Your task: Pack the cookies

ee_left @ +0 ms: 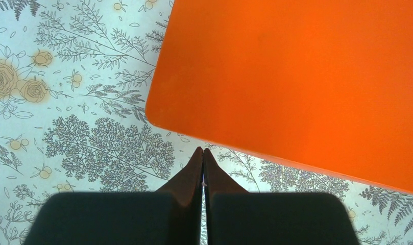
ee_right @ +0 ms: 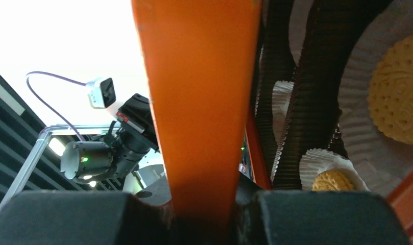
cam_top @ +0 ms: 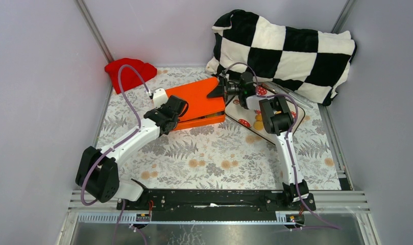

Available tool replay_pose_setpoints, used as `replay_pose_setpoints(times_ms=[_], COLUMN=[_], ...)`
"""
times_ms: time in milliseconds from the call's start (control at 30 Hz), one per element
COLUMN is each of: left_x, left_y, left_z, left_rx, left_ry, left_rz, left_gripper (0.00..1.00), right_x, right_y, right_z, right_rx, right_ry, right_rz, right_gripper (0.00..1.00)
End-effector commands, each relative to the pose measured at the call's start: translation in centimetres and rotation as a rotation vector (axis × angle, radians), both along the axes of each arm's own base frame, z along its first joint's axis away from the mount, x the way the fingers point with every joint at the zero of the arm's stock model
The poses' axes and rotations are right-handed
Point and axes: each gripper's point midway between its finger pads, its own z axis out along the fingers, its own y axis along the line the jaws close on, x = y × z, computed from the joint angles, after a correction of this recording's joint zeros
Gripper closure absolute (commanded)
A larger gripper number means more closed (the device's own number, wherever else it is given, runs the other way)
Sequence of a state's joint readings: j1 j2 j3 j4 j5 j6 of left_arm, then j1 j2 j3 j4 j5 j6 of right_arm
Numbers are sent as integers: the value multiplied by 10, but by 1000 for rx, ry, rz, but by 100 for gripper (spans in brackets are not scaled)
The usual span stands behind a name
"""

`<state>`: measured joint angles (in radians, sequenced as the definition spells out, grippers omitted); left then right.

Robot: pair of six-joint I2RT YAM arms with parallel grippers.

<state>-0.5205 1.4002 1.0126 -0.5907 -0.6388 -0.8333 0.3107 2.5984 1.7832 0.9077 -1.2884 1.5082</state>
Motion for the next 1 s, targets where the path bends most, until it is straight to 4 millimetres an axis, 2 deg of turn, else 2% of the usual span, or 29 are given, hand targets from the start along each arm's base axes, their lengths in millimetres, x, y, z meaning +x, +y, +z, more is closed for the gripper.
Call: replay_pose_setpoints(times_ms=[0, 100, 300, 433, 600, 733, 967], left_x=[12, 14, 13, 12, 12, 10, 3], left_y=[-4, -6, -5, -5, -7, -6, 10], left_z=[3, -3, -31, -34, -22, -1, 42], left_rx=[-10, -9, 19, 12, -7, -30, -60], left_ry=[-25, -14, 42, 44, 19, -20, -131], left_rz=[-6, -11, 4, 8, -4, 7, 61], left_gripper=[100, 100, 100, 100, 100, 100, 100], right_x=[15, 16, 13, 11, 8, 5, 9], right_y=[-37, -39, -39, -38, -36, -26, 5], right_z=[33, 27, 21, 25, 48, 58, 36], right_rx=[77, 69, 55, 52, 110, 118, -10], right_ry=[-23, -20, -16, -26, -76, -76, -96], right_rz=[-61, -56, -35, -41, -57, -53, -72], right_gripper=[100, 100, 100, 100, 100, 100, 100])
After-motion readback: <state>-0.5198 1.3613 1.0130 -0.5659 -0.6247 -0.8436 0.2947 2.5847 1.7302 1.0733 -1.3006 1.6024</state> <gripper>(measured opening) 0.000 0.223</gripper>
